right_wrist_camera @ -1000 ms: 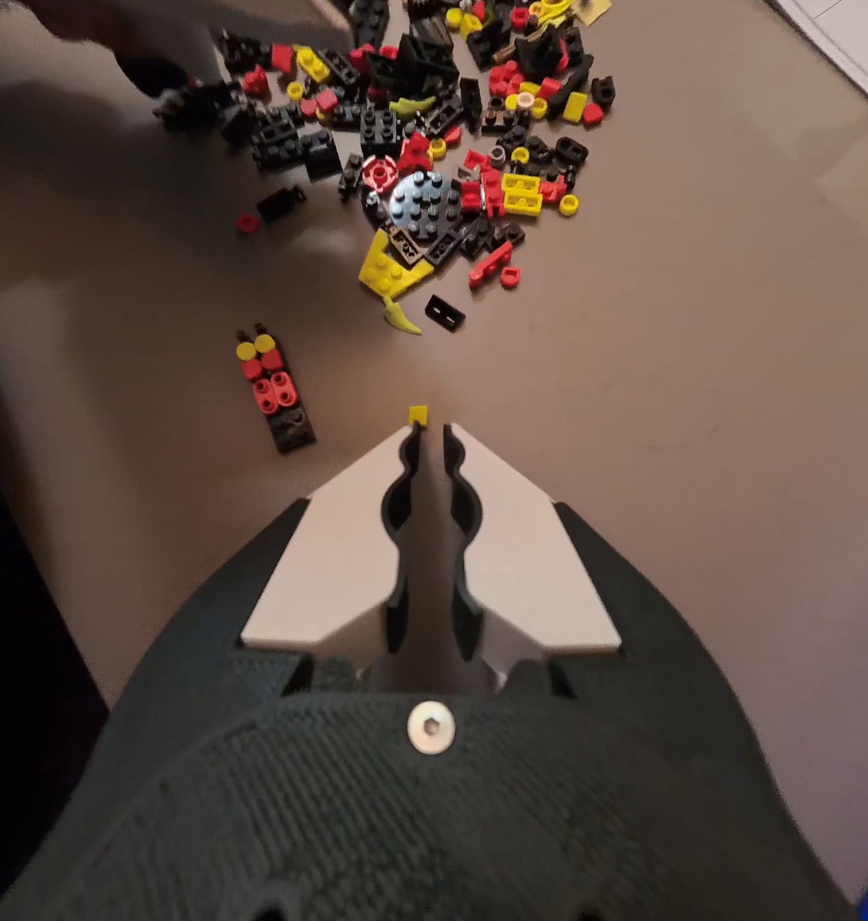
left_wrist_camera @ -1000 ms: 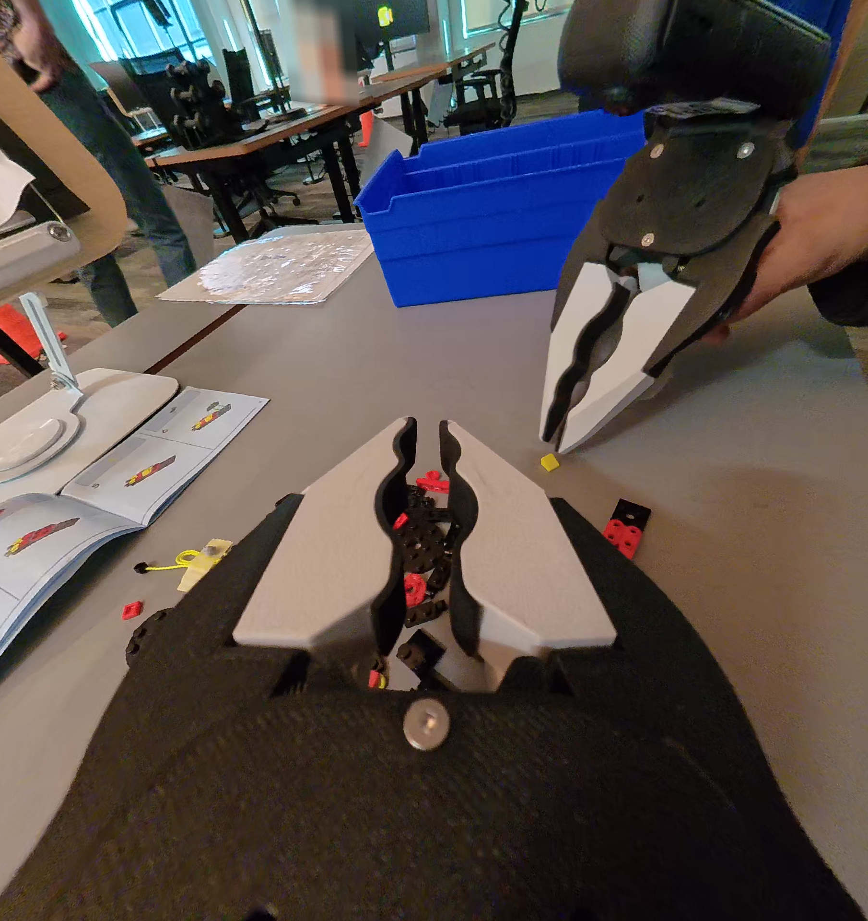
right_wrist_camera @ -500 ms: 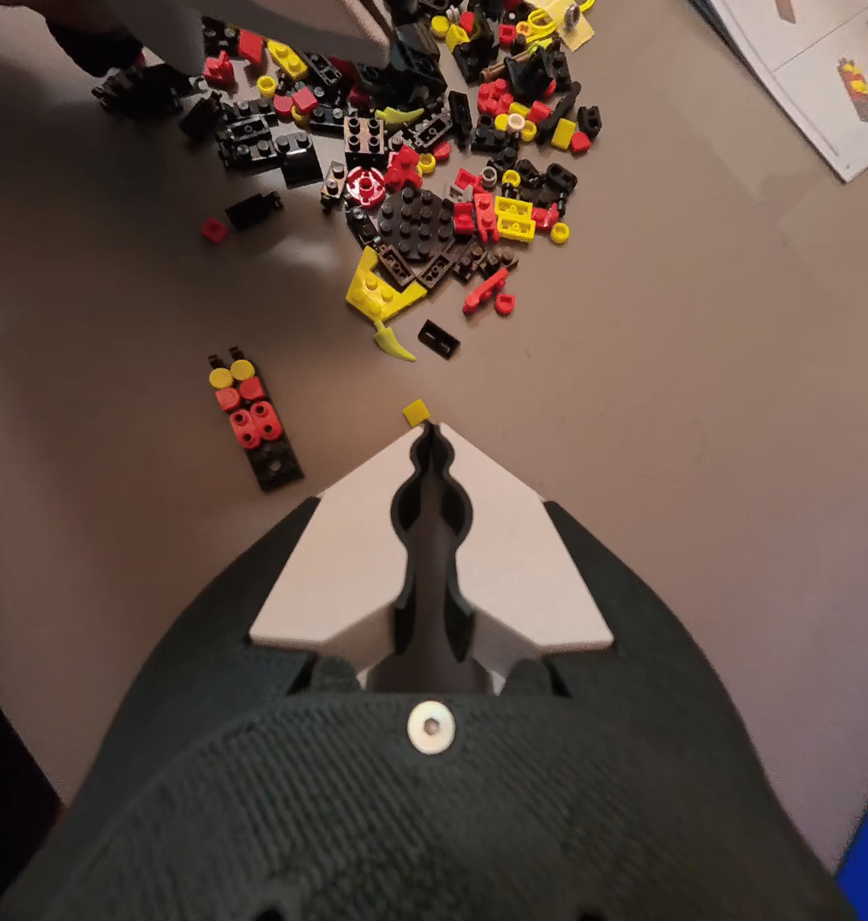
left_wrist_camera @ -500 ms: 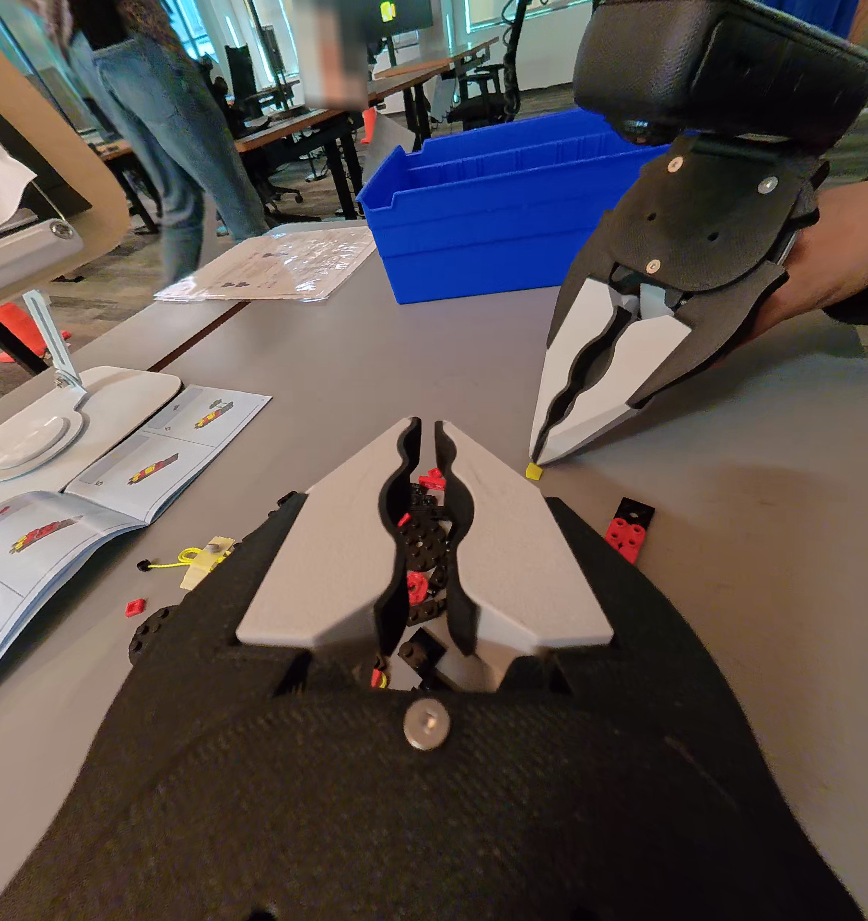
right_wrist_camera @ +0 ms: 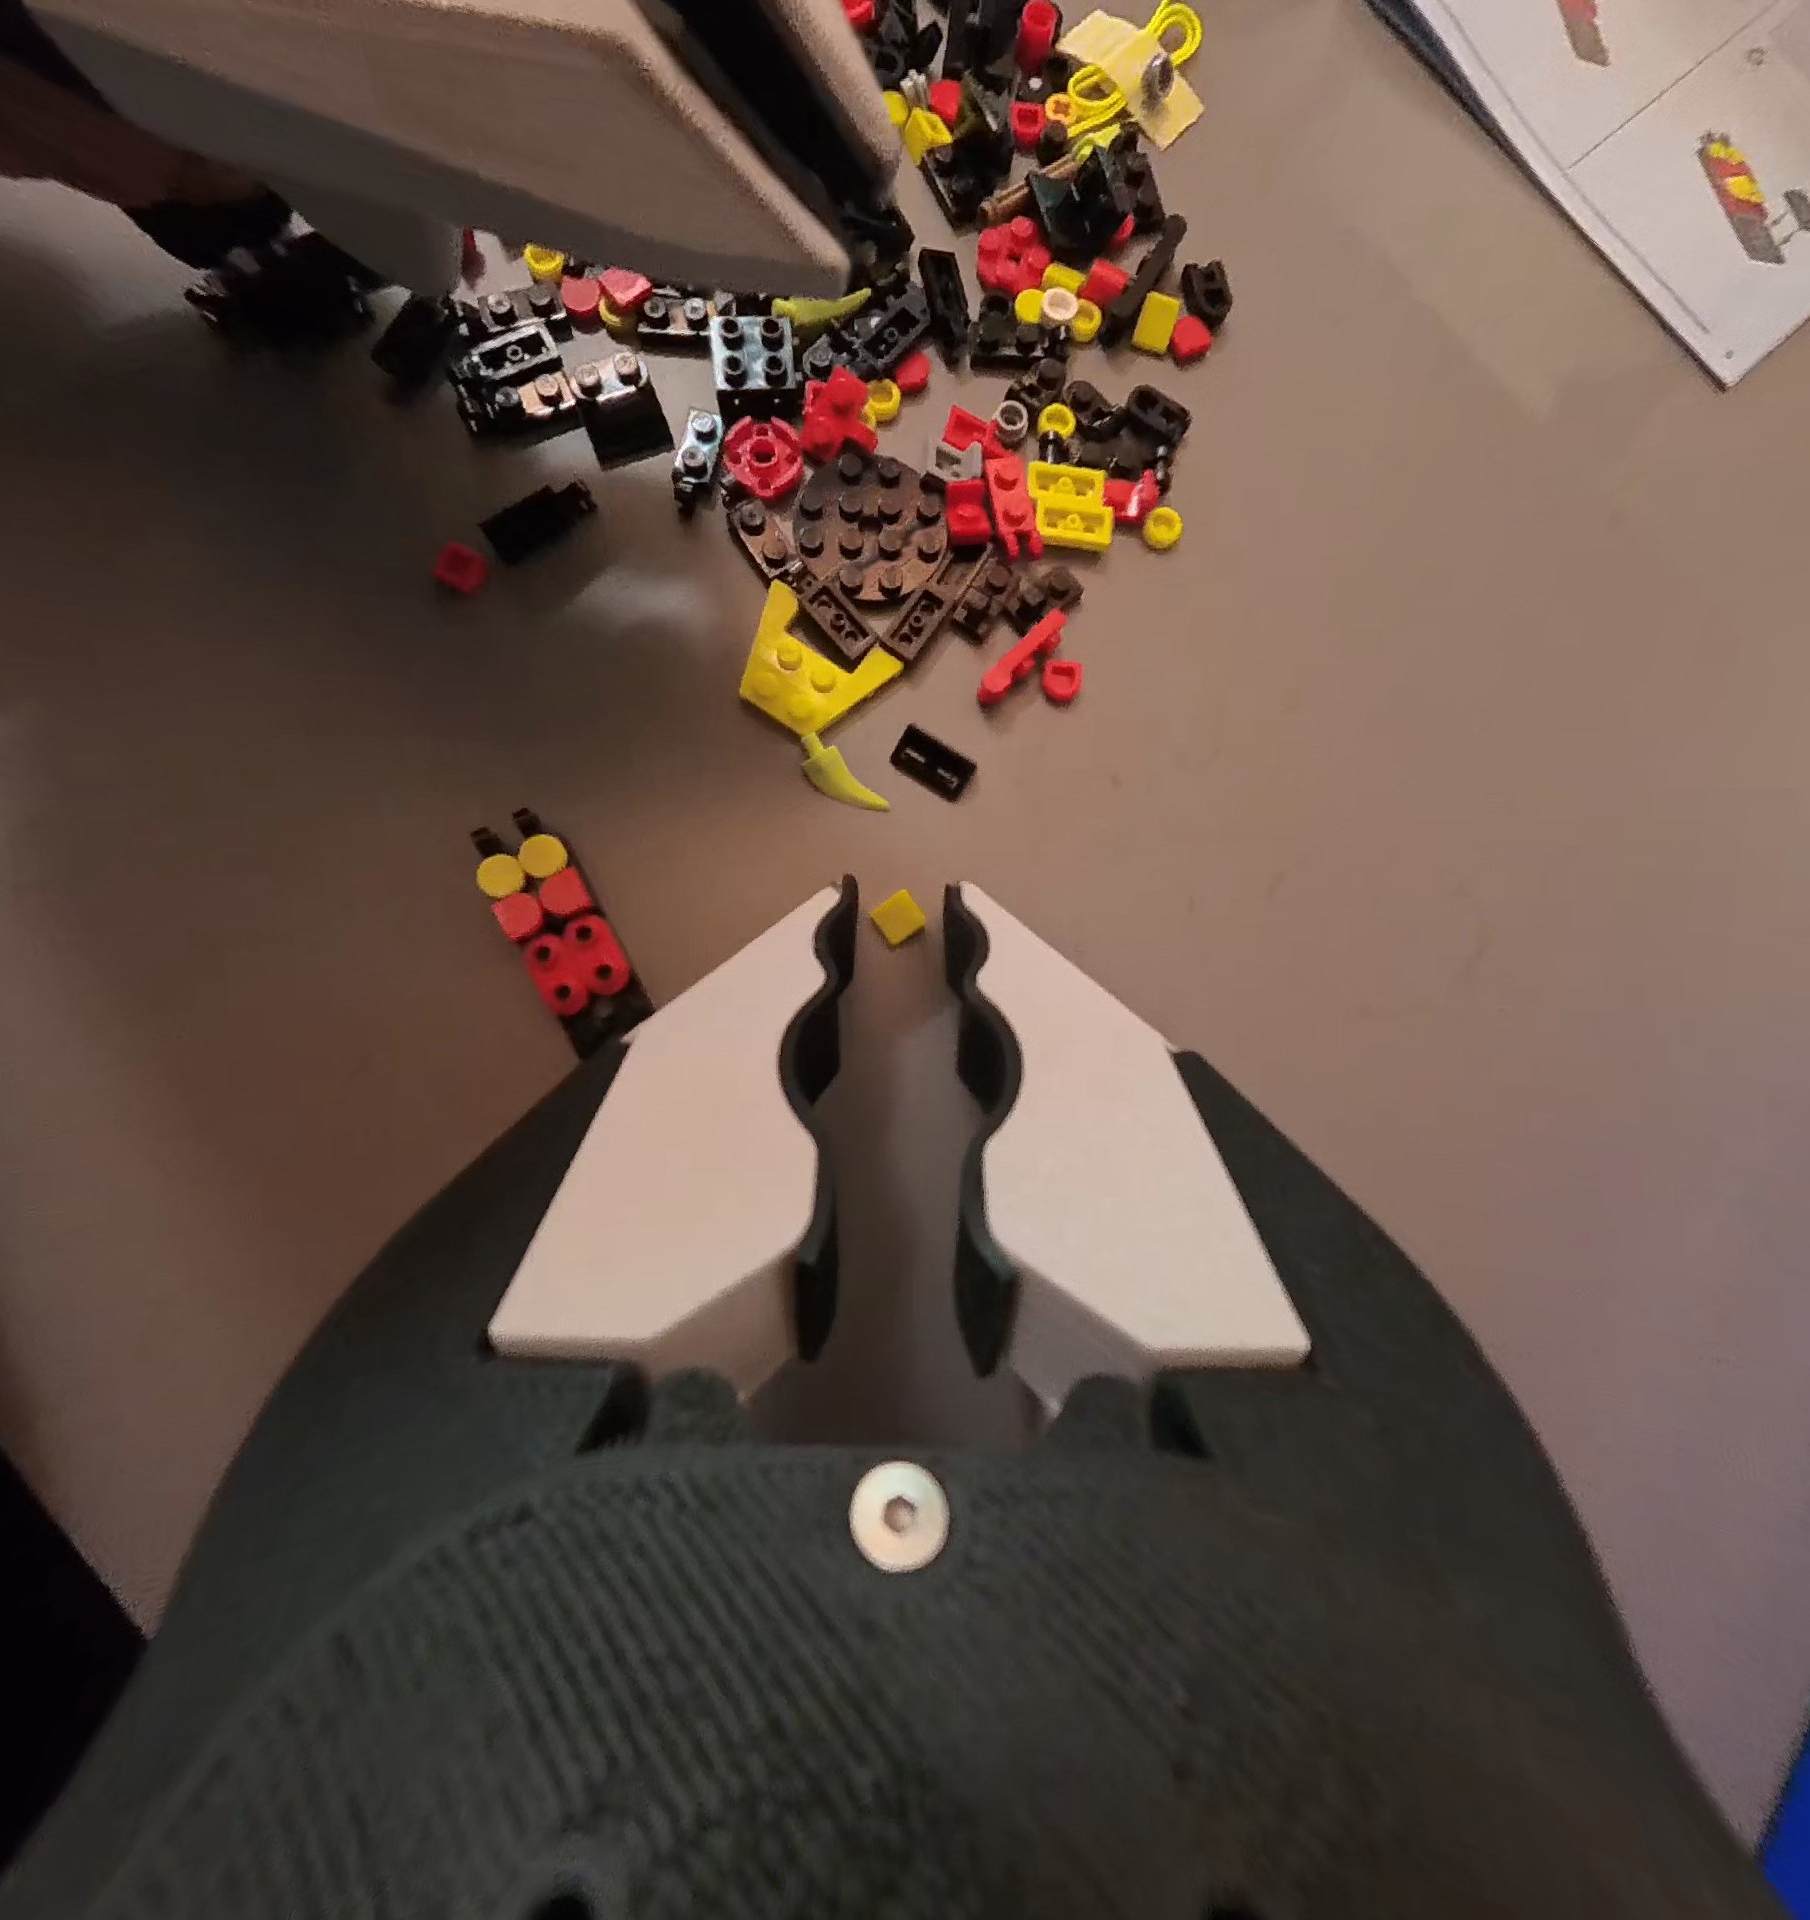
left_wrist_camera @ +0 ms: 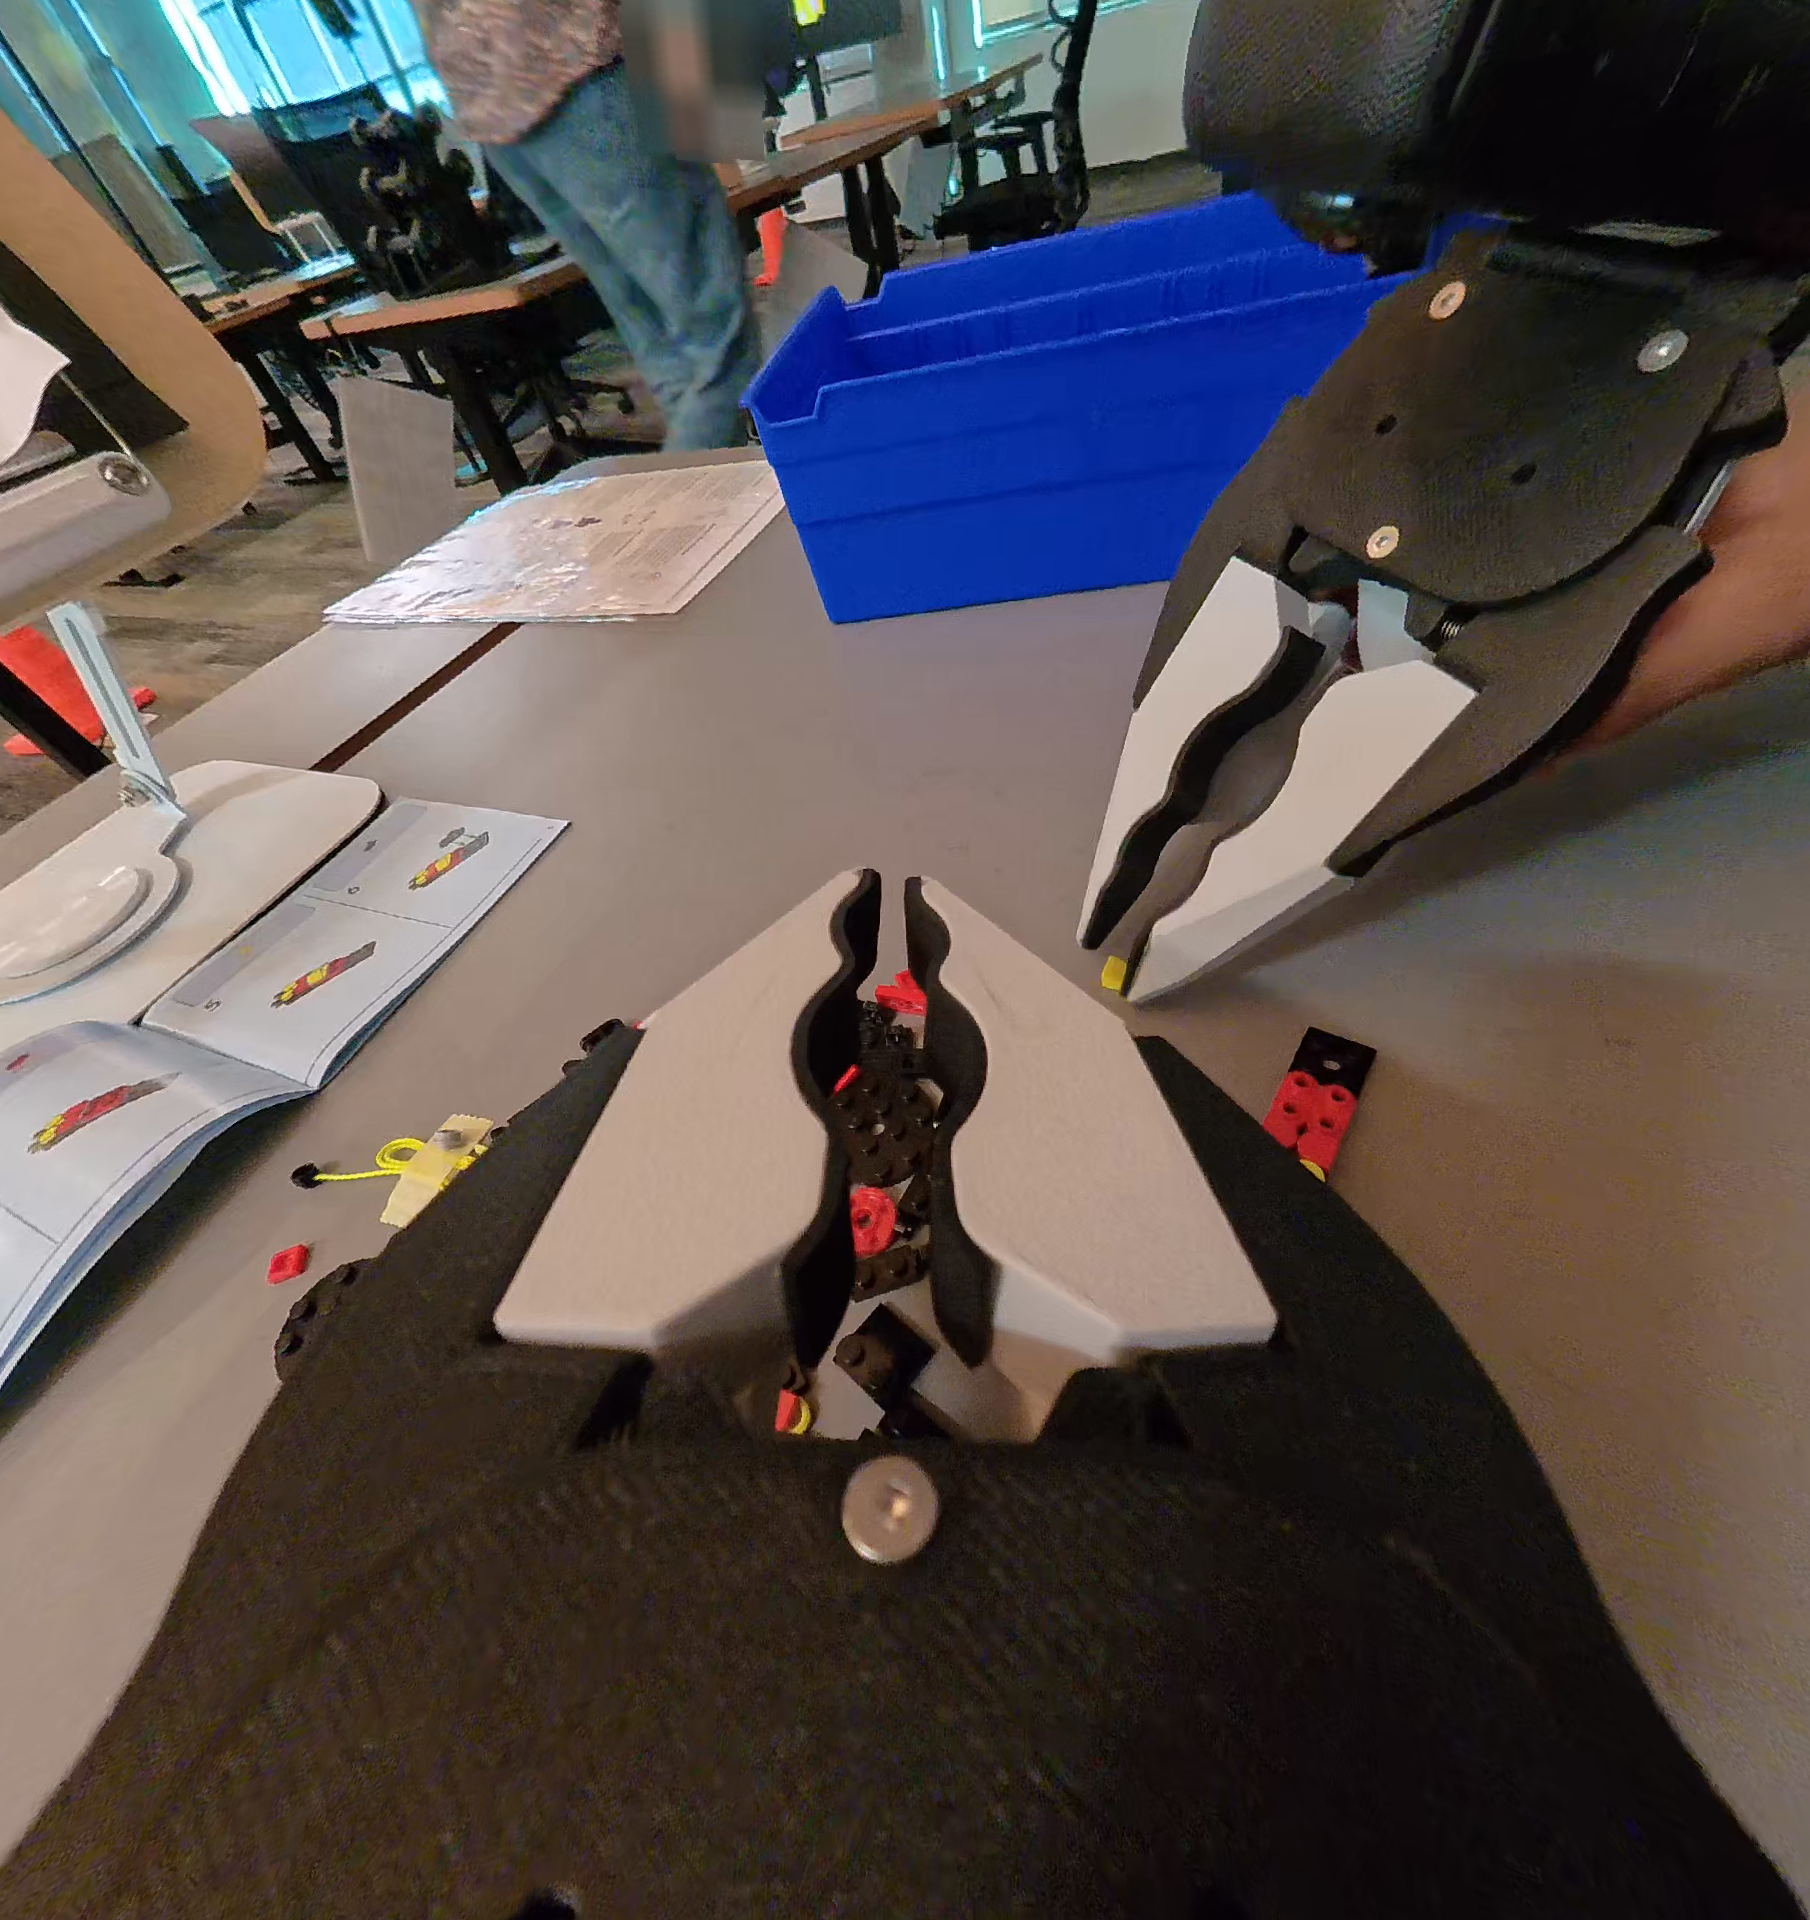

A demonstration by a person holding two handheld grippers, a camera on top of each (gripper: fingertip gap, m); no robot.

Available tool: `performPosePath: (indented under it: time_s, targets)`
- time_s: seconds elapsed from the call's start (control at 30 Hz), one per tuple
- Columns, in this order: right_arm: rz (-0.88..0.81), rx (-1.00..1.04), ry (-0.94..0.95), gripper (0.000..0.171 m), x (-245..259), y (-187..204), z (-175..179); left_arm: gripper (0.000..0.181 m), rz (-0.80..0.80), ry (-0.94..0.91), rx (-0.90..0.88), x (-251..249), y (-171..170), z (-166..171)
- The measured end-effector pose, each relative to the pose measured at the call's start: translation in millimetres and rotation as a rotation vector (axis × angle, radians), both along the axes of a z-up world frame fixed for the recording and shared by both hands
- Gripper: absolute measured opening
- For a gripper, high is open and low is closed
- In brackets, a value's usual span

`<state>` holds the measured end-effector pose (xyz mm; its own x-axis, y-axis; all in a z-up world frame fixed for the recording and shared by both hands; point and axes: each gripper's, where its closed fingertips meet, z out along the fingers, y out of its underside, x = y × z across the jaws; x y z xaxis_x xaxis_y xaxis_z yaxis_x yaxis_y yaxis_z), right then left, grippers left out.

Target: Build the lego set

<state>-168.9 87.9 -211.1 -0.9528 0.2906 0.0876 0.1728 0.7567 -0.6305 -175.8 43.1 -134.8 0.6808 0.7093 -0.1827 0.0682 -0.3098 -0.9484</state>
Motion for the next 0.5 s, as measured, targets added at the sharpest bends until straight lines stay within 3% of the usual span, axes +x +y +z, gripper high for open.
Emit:
performPosePath:
  time_s: [0.03,0.5]
  targets:
    - [0.004,0.007,-0.001,0.016,0.9,-0.2,-1.6,0.002,0.000,0.000,-0.001,-0.1,0.0,0.0]
    - [-0.085,-0.026,-0.040,0.013,-16.7,16.9,1.7,0.001,0.003,0.000,-0.008,-0.7,-1.0,-1.1]
